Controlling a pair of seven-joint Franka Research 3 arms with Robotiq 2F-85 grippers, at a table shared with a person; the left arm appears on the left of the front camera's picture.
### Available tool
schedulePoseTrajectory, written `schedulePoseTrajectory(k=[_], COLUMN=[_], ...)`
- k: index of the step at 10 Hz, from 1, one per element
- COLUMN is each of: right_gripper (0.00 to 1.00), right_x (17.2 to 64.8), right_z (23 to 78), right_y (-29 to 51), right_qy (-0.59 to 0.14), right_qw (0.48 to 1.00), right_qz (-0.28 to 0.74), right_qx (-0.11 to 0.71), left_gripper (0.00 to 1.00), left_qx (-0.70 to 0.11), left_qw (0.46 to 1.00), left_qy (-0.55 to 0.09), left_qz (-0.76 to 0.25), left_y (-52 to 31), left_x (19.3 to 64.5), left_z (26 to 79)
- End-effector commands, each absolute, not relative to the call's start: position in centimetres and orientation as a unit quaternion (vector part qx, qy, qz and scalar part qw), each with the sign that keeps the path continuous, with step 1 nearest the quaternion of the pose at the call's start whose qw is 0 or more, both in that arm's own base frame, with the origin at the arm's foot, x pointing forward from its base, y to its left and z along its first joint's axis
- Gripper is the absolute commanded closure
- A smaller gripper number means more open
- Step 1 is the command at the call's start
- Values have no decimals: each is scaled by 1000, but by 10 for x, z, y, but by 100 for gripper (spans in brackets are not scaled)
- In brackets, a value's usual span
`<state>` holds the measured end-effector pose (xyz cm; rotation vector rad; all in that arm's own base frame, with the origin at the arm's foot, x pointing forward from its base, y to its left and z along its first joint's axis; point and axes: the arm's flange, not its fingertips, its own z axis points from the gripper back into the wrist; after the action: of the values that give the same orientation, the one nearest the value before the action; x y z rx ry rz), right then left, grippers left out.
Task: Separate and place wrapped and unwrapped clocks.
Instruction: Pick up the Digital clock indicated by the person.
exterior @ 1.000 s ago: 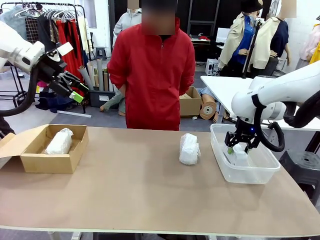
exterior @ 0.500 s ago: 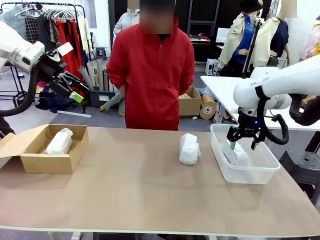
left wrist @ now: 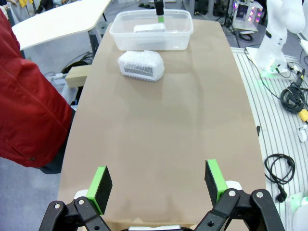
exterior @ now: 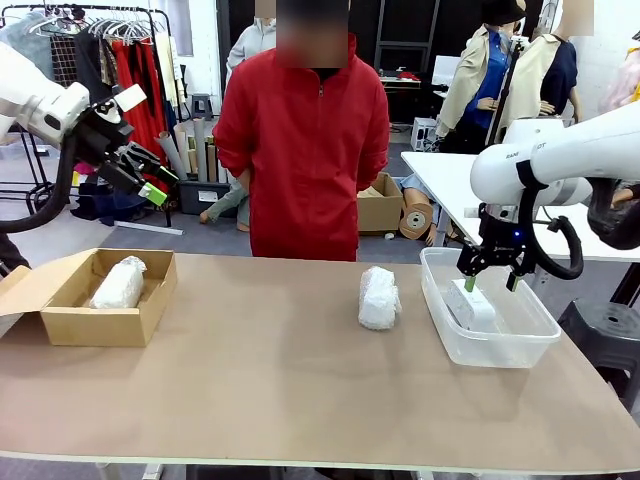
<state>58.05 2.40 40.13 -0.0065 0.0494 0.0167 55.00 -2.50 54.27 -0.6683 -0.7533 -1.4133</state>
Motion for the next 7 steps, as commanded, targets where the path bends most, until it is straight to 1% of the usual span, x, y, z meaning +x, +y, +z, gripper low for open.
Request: schedulePoseTrajectory(k=[1,6,7], right_gripper=[0,0,0], right_x=[580,581,580], right_z=[401,400,416], right_y=[24,24,33], right_qy=[23,26,39], right_qw=[1000,1000,997], right_qz=[6,8,63], right_qx=[-3,-3,-8], left_gripper=[0,0,0], left_qx=[-297,-297,-297], left_qw=[646,646,646], left_qy=[-330,-330,-330], left_qz=[-621,-621,-621], left_y=[-24,-24,-24], left_x=[549,549,549], left_z=[544,544,544])
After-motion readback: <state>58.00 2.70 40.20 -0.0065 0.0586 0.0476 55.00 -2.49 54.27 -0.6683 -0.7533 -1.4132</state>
